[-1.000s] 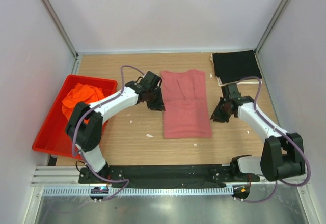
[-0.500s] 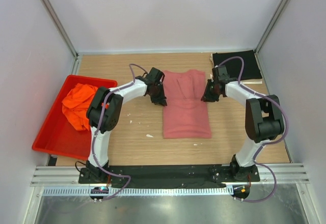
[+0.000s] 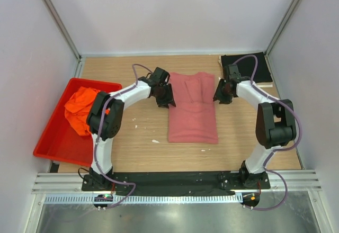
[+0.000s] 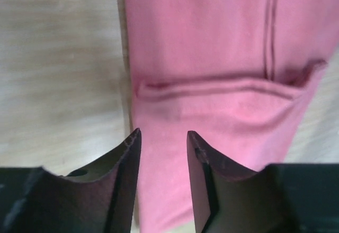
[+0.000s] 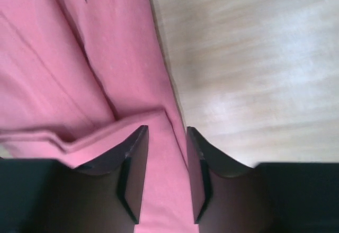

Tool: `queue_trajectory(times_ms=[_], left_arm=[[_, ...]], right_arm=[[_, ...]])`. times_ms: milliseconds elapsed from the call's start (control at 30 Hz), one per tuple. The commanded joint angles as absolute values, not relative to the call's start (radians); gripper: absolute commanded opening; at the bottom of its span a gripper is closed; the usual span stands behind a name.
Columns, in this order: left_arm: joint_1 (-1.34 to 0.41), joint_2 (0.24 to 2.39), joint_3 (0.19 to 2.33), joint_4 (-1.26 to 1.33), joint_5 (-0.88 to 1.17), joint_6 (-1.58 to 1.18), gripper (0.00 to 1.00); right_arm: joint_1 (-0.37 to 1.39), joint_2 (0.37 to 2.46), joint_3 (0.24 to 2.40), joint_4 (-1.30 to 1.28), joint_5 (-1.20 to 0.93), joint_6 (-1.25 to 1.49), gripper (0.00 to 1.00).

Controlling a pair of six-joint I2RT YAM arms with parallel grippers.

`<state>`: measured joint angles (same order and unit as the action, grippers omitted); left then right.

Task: Fold and stack the t-shirts
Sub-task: Fold the tshirt

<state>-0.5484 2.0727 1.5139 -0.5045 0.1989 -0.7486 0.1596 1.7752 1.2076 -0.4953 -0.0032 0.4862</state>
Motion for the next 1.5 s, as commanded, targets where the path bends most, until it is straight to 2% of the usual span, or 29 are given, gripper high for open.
queue_trajectory(times_ms=[0,67,200,433,533,900,1267,1467], left_arm=[[-0.543,1.883,1.494,-0.561,0.238,-0.721,0.43],[-0.549,1.824,1.444,-0.578,0.256,-0.722,0.45],[-0.597,1.683,1.228,-0.583,0.209,-0.765,0.49],[-0.689,1.519,0.907,-0.399,0.236,-0.926,0.5],[-0.706,1.505,0.845,-0.332,0.244,-0.986,0.51],[-0.744,1.595,0.782,-0.204,0.229,-1.089,0.52],[-0.746,1.618,0.775,-0.202,0.187,-1.143,0.51],[-0.752,1.628,0.764,-0.201,0.175,-1.16,0.44]], right_arm=[[0.156,1.628,1.203,-0.659,0.017,0.567,0.42],[0.16,1.571,1.134,-0.686,-0.058,0.65,0.47],[0.189,1.352,0.91,-0.713,-0.061,0.793,0.52],[0.278,1.155,0.706,-0.753,-0.045,0.929,0.51],[0.314,1.134,0.641,-0.729,-0.049,0.966,0.5],[0.33,1.094,0.512,-0.615,-0.026,0.974,0.49],[0.33,1.034,0.546,-0.653,-0.022,0.992,0.47],[0.33,1.058,0.542,-0.631,-0.005,0.993,0.49]])
